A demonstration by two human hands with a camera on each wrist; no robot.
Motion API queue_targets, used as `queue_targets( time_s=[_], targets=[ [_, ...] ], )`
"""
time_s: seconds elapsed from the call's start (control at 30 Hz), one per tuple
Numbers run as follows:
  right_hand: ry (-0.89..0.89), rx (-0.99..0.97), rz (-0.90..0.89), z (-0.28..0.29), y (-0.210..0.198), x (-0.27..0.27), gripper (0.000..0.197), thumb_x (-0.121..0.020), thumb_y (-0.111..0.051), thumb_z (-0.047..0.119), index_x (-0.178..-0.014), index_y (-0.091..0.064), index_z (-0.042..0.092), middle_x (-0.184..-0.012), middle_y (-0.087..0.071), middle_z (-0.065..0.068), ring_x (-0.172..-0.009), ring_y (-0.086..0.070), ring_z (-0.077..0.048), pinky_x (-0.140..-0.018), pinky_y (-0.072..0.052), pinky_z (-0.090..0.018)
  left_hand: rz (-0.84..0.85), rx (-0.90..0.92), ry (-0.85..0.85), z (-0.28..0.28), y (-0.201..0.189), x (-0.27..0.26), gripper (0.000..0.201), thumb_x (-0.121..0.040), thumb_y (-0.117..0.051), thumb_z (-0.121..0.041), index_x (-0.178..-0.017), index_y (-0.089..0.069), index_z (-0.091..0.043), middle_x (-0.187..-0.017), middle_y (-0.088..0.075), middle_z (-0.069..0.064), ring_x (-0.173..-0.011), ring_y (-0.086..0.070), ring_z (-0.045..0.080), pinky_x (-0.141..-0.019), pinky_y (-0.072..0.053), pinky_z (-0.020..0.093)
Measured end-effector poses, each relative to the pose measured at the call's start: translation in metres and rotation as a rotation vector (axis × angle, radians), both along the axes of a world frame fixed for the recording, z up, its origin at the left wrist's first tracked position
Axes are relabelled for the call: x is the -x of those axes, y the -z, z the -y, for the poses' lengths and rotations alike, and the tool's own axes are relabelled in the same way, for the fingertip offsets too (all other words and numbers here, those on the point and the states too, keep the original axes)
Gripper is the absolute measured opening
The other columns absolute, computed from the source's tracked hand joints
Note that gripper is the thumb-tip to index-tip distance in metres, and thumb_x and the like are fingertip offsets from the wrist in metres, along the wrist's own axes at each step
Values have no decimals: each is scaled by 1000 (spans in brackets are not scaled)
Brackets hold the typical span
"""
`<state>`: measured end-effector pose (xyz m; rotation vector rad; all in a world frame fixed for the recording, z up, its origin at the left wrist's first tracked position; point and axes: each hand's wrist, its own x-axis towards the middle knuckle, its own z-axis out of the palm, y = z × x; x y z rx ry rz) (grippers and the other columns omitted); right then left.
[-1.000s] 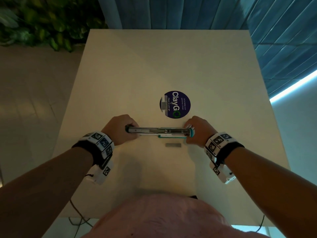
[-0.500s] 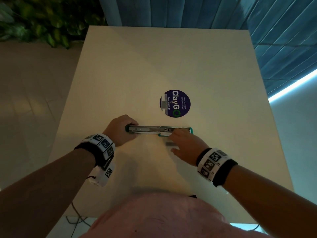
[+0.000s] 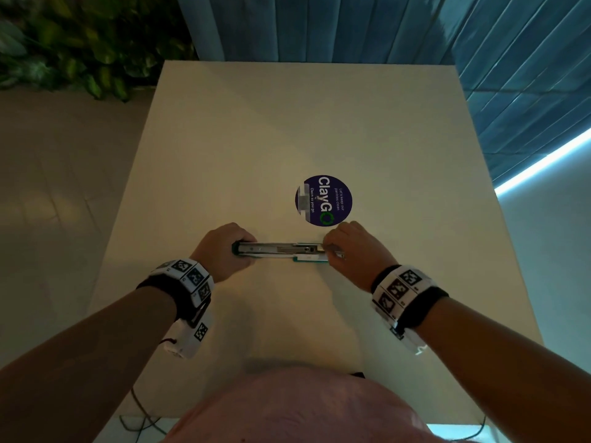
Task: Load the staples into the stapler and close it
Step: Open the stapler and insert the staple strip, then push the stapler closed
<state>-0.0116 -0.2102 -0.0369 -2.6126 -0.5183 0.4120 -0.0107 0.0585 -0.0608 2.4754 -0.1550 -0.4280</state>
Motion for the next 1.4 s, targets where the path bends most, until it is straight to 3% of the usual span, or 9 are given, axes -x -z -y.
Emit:
queue_targets(
  time_s=[0.13,0.27,0.67,0.77,0.83,1.0,1.07,1.17,1.4],
  targets=[
    [-59,121,-76,1,-2,-9,20,-90,-44,17,-101,-59,10,-100,-58,-9,-97,-48,-24,-82,-46,-34,1,3,5,0,0,0,27,-69,-76,-14,-93,-65,-17,-92,-62,8,-81,-57,25,-71,-42,33],
    [-54,127,-88,2,-3,-10,23,-92,-42,18,-106,-58,11,-103,-57,-9,-100,-47,-22,-83,-43,-33,4,13,5,0,0,1,26,-69,-75,-14,-93,-65,-17,-91,-62,9,-81,-58,26,-72,-48,37],
    [-23,116,-114,3,0,-10,28,-94,-39,22,-108,-62,16,-101,-60,-8,-97,-49,-22,-84,-46,-37,-4,-8,7,2,-3,0,26,-70,-75,-15,-95,-66,-15,-94,-63,10,-84,-57,27,-75,-47,38],
    [15,91,-112,8,3,-7,25,-90,-49,23,-110,-59,14,-107,-57,-7,-103,-48,-24,-87,-44,-36,3,-9,20,2,-4,0,27,-70,-75,-15,-95,-65,-15,-95,-63,11,-85,-58,28,-77,-49,41],
    [81,35,-125,14,6,-3,35,-83,-59,21,-117,-53,13,-114,-54,-6,-108,-46,-23,-92,-43,-35,3,-19,37,1,-5,0,28,-70,-75,-15,-96,-65,-14,-95,-63,12,-86,-58,28,-78,-49,42],
    [159,49,-190,24,15,-2,37,-78,-63,14,-113,-53,11,-111,-52,-11,-103,-51,-28,-91,-46,-38,41,-2,57,-2,-13,-4,30,-67,-77,-13,-94,-65,-13,-92,-64,11,-83,-58,26,-75,-47,36],
    [166,24,-197,25,17,-3,36,-76,-65,15,-111,-54,10,-110,-52,-11,-101,-52,-27,-90,-47,-38,62,45,54,-4,-20,-5,30,-65,-78,-12,-91,-64,-17,-89,-64,7,-80,-59,21,-73,-48,33],
    [165,9,-197,26,19,-2,37,-76,-66,16,-111,-54,12,-109,-51,-10,-100,-52,-25,-88,-47,-36,47,182,3,3,-34,-7,35,-64,-79,-11,-92,-62,-21,-94,-66,3,-84,-61,10,-79,-53,21],
    [165,3,-188,28,21,-2,33,-77,-65,16,-109,-55,14,-104,-51,-6,-97,-51,-22,-84,-44,-31,93,331,113,73,-41,-8,36,-69,-77,-18,-102,-62,-19,-97,-64,1,-88,-59,9,-82,-50,18]
  ],
)
